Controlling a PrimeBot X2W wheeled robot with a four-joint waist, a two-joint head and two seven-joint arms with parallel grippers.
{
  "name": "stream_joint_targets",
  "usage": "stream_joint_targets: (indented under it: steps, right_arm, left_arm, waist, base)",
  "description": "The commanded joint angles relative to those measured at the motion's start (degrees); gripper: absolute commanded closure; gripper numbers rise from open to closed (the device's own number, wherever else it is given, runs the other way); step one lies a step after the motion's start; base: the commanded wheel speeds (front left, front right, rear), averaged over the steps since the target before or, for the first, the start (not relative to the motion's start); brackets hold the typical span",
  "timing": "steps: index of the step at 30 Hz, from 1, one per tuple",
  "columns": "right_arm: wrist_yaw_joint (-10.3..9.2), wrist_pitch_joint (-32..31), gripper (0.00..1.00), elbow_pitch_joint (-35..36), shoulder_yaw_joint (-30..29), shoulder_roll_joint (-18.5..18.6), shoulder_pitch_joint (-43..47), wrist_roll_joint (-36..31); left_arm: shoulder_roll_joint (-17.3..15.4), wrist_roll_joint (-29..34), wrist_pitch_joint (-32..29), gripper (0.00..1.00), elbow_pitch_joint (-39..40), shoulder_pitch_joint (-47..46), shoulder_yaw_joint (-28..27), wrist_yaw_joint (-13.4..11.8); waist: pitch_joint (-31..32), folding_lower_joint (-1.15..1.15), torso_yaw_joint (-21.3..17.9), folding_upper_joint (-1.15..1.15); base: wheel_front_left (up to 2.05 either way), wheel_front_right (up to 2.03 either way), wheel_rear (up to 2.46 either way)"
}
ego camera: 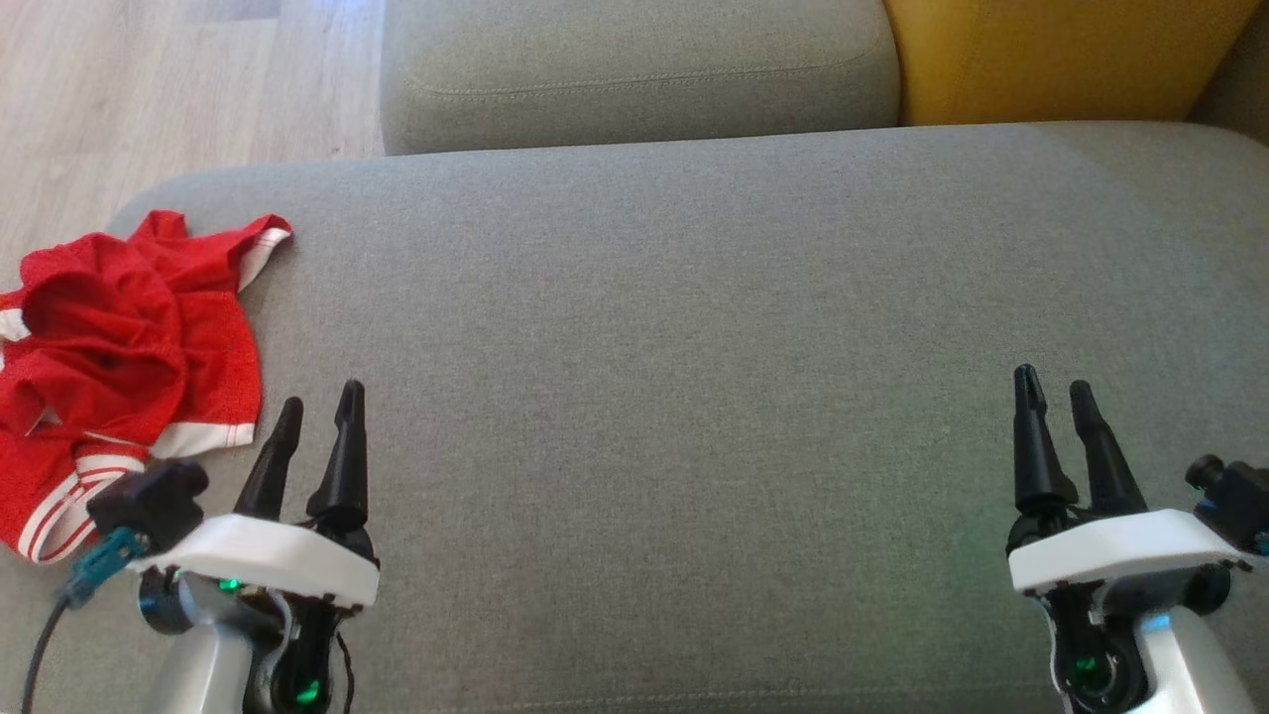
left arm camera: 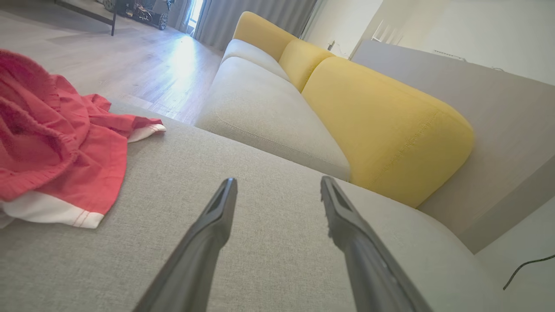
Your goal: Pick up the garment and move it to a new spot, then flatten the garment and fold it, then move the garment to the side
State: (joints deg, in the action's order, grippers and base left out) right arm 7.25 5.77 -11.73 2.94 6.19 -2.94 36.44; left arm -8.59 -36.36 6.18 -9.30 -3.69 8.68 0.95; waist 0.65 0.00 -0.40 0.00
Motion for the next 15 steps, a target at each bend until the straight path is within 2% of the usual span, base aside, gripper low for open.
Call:
stream_joint_targets:
  steps: [1,15]
  right_arm:
    - [0.15,0.97,0.00,1.86,0.99,1.07,-3.04,-2.41]
    - [0.18,2.25,0.00,0.85,2.26,0.65,-3.12,-10.67]
  left_arm:
    - [-1.54,2.35,0.98,0.00,2.02,-3.07,-0.76,-0.47]
    - [-2.77,10.07,3.16,0.00,0.01,-3.39,0.52,-1.49]
  waist:
    - [0.01,0.00,-0.01,0.00]
    - [-0.03,0.00,-0.25,0.00]
  base:
    - [0.00,0.00,0.00]
    - [0.00,0.00,0.00]
